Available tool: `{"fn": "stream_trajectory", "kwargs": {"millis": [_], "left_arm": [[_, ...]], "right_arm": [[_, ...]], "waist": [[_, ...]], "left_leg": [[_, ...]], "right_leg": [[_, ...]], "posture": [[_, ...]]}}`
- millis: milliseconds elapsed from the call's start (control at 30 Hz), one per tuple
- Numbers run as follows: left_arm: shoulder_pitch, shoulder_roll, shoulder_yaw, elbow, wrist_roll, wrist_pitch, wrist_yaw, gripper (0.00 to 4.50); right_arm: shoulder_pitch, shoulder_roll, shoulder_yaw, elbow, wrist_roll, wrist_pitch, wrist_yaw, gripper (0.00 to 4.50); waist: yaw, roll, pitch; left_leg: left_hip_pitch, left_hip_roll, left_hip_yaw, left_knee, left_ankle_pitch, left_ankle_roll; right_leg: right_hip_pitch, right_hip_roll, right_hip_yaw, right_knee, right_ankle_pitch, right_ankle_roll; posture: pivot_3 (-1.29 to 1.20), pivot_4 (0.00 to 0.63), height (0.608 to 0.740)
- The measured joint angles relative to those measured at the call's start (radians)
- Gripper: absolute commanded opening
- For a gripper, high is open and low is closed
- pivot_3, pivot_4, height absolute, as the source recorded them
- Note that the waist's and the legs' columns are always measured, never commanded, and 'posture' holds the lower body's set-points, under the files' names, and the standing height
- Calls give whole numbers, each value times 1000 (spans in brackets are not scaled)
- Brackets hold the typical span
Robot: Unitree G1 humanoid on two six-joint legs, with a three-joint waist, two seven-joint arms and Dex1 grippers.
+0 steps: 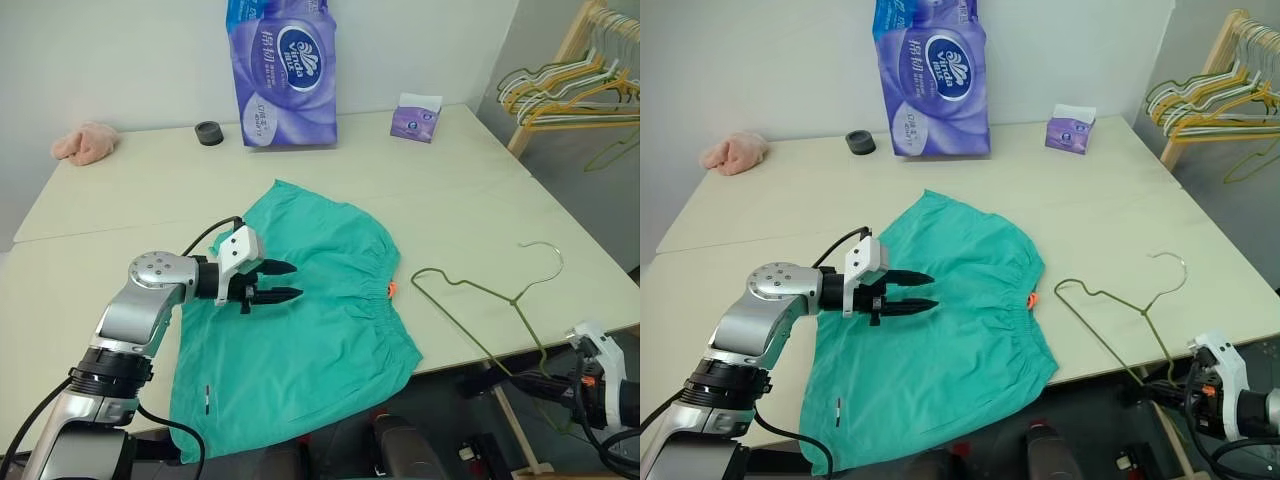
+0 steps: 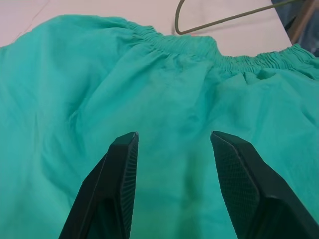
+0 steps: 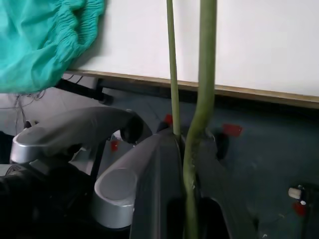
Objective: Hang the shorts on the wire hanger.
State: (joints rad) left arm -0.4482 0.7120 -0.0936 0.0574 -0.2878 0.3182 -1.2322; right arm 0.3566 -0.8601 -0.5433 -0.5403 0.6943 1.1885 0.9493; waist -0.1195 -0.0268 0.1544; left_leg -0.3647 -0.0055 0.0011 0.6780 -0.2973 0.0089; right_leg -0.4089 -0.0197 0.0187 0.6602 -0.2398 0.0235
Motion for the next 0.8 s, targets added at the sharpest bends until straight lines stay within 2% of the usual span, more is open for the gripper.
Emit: {"fn": "stream_trajectory", "kwargs": {"millis": [333,800], "left_arm": [[-12,-1,-4,3,7,0,4,2436],[-4,3,-4,4,33,-26,21,2436]], "right_arm": [[-77,-43,97,-44,72,23,-24,0],[-60,-73,95,-4,163,74,-19,0]], "waist": [[0,-1,1],[4,-1,1]], "left_leg": [[-1,0,0,0,0,0],[-1,0,0,0,0,0]], "right_leg": [[0,0,0,-1,0,0],[0,0,0,-2,0,0]], "posture": [[-252,140,740],[-238,130,740]]}}
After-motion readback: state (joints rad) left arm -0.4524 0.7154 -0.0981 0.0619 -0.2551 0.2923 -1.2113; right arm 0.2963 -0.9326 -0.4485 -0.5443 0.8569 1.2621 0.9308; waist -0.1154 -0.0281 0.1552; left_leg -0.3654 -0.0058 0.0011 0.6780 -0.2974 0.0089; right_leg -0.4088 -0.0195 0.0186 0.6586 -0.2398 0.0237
